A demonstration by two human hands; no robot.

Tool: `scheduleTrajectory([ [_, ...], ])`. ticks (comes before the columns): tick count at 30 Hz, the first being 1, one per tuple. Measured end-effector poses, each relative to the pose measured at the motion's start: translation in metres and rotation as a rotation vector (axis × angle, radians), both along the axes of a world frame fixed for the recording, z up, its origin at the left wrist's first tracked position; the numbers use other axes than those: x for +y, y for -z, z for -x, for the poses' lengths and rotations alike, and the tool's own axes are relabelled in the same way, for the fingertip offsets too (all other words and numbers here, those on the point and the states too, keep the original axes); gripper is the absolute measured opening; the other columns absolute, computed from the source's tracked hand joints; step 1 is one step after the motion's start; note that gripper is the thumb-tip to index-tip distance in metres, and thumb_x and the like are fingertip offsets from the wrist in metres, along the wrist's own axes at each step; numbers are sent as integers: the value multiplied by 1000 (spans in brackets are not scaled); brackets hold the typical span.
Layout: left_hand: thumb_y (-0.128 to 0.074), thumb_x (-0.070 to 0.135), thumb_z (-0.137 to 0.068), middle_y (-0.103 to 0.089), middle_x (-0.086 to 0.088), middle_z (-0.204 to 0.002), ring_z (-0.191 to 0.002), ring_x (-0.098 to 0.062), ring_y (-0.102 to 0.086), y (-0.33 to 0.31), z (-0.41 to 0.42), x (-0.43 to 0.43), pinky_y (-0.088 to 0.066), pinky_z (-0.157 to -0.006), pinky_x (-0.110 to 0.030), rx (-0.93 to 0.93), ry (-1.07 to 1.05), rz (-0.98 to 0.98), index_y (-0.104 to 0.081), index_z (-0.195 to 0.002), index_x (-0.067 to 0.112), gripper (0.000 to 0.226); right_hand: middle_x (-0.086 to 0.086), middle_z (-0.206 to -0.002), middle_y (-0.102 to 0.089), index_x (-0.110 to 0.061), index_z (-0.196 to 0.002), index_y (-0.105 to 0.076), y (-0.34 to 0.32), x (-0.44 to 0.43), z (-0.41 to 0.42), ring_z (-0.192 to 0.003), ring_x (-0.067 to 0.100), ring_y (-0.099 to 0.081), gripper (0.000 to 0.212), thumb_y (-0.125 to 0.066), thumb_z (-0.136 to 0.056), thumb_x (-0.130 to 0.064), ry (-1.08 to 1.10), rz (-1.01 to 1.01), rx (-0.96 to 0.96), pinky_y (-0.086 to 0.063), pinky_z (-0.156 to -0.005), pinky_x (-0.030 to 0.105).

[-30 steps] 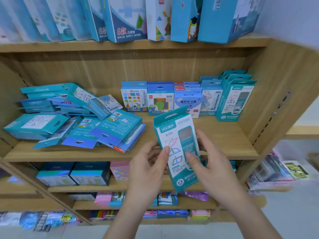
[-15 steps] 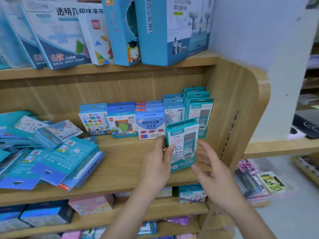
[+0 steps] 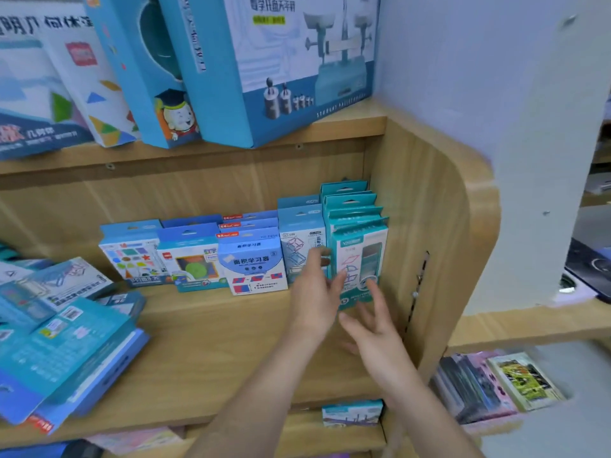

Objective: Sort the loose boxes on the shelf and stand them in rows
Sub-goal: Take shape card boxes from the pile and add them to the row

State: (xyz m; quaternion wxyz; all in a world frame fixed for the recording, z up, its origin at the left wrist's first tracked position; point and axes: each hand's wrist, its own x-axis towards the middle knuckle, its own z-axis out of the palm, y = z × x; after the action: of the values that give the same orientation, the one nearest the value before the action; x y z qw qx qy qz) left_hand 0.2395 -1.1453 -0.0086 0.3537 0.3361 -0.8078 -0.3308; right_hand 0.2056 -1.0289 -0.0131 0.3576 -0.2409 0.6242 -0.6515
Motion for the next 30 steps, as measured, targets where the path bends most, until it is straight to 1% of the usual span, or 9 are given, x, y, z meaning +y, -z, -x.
scheduleTrajectory([
  [4, -68, 16, -86, -65, -7, -119, -85, -21, -69, -10, 7, -10, -54, -76, -36, -17, -39, -8, -41, -133, 16, 55, -13, -152, -30, -54, -141, -13, -6, -11, 3, -140, 2, -23, 76, -57, -93, -16, 30, 59, -34, -31, -113, 48],
  [7, -60, 23, -91, -67, -7, -117, -99, -28, -66, -16, 13, -17, -52, -81, -35, -177, -22, 90, -44, -135, 18, 47, -15, -152, -30, -52, -144, -13, -10, -17, 7, -138, -1, -25, 74, -55, -93, -17, 44, 57, -8, -31, -113, 45],
  [12, -54, 29, -93, -69, -7, -109, -96, -32, -64, -22, 10, -20, -51, -76, -39, -382, 20, 212, -45, -129, 18, 39, -20, -146, -37, -59, -138, -12, -15, -21, 9, -121, -7, -41, 73, -54, -93, -21, 29, 18, 154, -33, -112, 39],
  [13, -55, 31, -92, -69, -3, -110, -94, -28, -66, -24, 7, -21, -52, -75, -38, -354, 21, 210, -45, -129, 21, 40, -22, -145, -36, -60, -137, -12, -16, -20, 9, -123, -6, -41, 74, -54, -93, -19, 25, 23, 208, -32, -113, 37],
  [16, -61, 33, -90, -66, 8, -113, -84, -12, -67, -43, 1, -20, -55, -75, -32, -79, 1, 80, -46, -131, 27, 44, -27, -138, -37, -60, -136, -9, -25, -15, 12, -124, -3, -42, 78, -54, -92, -14, 8, -4, 384, -33, -106, 23],
  [18, -63, 33, -88, -68, 6, -108, -78, -7, -66, -56, 4, -21, -55, -74, -33, 34, -20, 27, -52, -126, 27, 39, -23, -141, -38, -57, -138, -9, -28, -15, 14, -124, -2, -42, 79, -55, -91, -13, 21, -23, 496, -34, -104, 23],
  [23, -65, 36, -86, -67, 6, -94, -76, -10, -65, -68, 15, -26, -54, -75, -37, 13, -44, 7, -57, -116, 23, 33, -15, -145, -39, -49, -143, -9, -28, -19, 19, -130, 4, -40, 82, -57, -88, -12, 40, -22, 606, -37, -108, 37],
  [27, -69, 36, -83, -65, 8, -96, -75, -8, -65, -69, 4, -24, -54, -75, -33, 17, -35, -37, -56, -118, 25, 39, -8, -137, -45, -41, -144, -21, -26, -20, 21, -121, 7, -48, 76, -59, -86, -9, 46, -5, 628, -43, -102, 41],
  [30, -69, 29, -84, -65, 10, -93, -74, -6, -63, -71, -16, -22, -52, -74, -27, 42, -68, -36, -60, -113, 25, 31, -9, -130, -47, -40, -140, -30, -25, -19, 19, -115, 5, -51, 68, -59, -87, -8, 22, 9, 640, -46, -97, 42],
])
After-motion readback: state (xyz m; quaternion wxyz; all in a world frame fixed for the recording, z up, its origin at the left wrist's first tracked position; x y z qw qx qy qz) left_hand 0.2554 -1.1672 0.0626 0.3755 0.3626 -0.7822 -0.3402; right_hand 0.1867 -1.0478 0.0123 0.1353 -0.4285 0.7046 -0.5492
